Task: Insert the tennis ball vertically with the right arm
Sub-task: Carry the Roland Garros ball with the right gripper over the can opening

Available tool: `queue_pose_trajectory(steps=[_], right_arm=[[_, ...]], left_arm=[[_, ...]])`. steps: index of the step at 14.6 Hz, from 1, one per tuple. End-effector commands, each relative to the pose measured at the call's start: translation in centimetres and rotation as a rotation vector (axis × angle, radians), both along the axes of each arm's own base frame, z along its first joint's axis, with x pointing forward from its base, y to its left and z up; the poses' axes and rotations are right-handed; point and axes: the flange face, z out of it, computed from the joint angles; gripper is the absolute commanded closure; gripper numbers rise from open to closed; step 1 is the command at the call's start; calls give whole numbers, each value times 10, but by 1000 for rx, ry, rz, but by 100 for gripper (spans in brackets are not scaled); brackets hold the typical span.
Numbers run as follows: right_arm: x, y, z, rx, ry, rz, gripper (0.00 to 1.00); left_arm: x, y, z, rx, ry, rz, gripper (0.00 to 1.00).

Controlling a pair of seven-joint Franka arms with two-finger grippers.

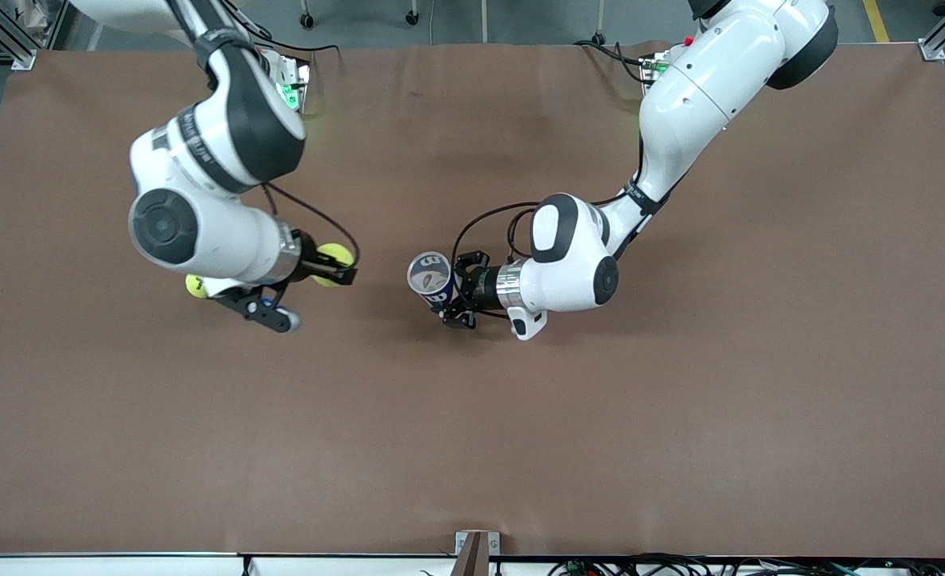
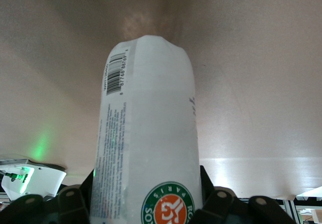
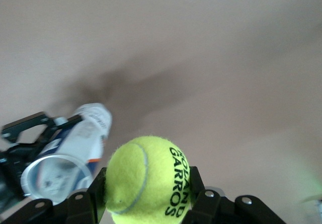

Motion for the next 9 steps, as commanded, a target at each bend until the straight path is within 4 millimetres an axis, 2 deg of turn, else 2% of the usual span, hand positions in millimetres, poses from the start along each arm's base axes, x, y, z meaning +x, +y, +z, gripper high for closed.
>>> queue_pose_trajectory(steps=[1,5,9], right_arm=[[-5,41,-5,19,-18,-69,60],[-14,82,-17,30,-56,-129,60],[-15,97,-23,37,-71,-143,60]], left_arm=[[-1,-2,-4,-14,-1,11,25],[-1,-1,-5,-13,-1,13,25],[1,0,-5,-12,-2,15,25]])
